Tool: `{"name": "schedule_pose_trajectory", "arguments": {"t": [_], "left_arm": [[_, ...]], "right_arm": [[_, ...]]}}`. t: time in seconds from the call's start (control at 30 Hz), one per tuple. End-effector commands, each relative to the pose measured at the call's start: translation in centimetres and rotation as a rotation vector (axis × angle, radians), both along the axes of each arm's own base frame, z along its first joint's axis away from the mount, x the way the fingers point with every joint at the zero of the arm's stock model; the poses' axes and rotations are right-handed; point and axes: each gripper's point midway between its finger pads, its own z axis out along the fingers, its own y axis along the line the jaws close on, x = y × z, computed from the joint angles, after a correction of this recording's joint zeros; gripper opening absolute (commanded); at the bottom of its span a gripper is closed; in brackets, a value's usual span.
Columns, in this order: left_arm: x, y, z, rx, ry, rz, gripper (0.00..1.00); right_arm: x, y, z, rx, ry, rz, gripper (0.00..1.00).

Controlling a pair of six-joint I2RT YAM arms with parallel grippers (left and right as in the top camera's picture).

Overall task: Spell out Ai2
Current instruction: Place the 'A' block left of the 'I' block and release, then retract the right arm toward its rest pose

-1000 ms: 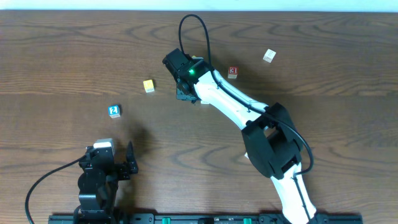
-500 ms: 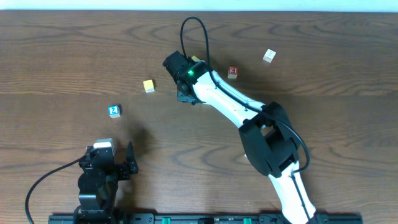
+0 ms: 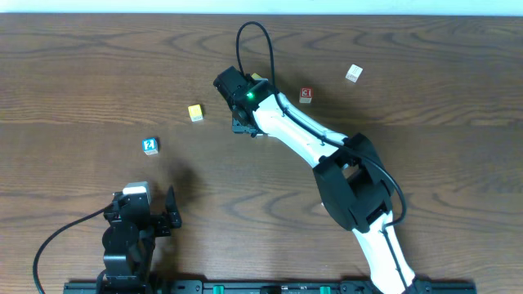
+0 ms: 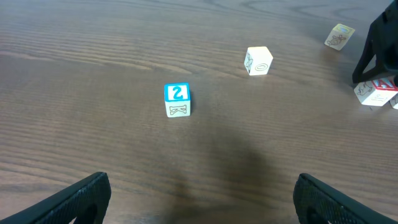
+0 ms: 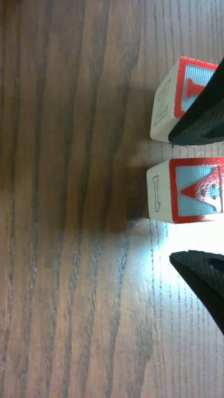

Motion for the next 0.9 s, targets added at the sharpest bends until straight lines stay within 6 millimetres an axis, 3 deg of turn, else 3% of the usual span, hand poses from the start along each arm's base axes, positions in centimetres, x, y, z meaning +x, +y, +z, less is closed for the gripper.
{"name": "schedule_pose_trajectory", "arguments": {"t": [0.0,0.2,0.37,0.5,0.6,0.77,0.87], "left_arm": [[0.0,0.4,-0.5,0.022,0.008,0.011,0.95],[0.0,0.4,-0.5,0.022,0.008,0.011,0.95],[0.0,0.4,-0.5,0.022,0.008,0.011,0.95],[0.0,0.4,-0.5,0.022,0.008,0.011,0.95],[0.0,0.4,-0.5,0.022,0.008,0.011,0.95],[0.0,0.4,-0.5,0.022,0.008,0.011,0.95],[0.0,0.5,-0.5,0.026,0.008,0.018,0.95]], "right_arm": [[1.1,1.1,2.1,0.012,-0.045,0.035,0.57],[2.4,2.3,9.7,0.04,-0.11,0.098,0.61],[1.4,1.9,18.3,0.068,-0.18,0.156,0.52],[-0.9,-0.1,25.7,0.088,-0.262,0.225,0.57],[-3.4,-2.7,30.7,0.089,-0.33,0.251,0.63],[-8.3,-8.0,36.2,0.07,-0.388,0.242,0.71],[-11.0,-10.3,37.9,0.057,-0.402,0.277,0.73]]}}
